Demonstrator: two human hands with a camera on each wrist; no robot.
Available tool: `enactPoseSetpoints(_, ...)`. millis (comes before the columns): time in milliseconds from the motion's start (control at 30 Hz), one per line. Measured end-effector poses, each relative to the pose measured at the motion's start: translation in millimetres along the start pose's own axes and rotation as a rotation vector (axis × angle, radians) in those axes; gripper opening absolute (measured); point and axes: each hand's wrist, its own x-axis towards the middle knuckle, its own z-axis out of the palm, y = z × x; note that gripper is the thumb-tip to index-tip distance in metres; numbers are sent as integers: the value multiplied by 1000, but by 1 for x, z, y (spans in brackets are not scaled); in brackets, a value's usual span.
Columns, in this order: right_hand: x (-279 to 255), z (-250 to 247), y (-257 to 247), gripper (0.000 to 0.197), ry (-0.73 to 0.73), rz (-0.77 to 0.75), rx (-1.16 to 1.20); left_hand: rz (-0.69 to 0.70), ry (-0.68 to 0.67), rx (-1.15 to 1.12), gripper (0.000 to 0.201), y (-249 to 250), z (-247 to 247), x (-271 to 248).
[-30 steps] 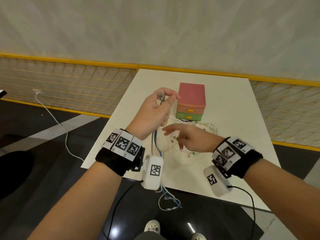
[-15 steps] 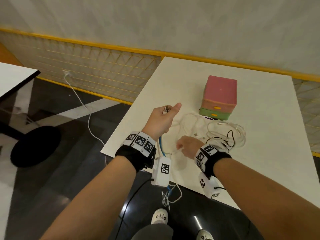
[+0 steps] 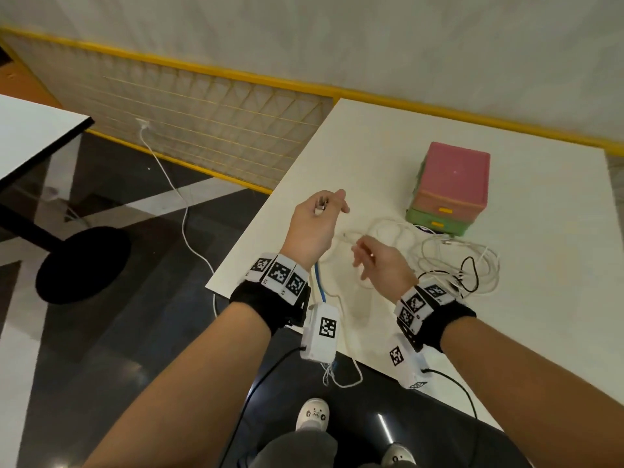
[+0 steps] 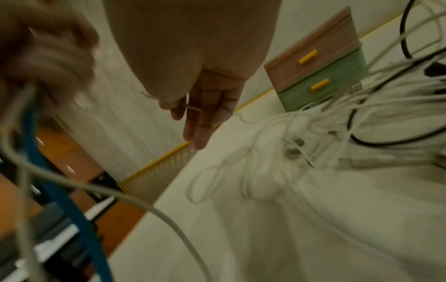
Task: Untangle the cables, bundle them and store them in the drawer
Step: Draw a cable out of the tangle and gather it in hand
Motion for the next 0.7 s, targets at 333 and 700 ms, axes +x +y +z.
enactPoseSetpoints(333,-31,-65,-54,21,126,-155,366,195,-78,86,36,21,53,-13)
enactPoseSetpoints(700,-44,-68,14,32,-17,-44,299,360,161,-197,25,86,38,6)
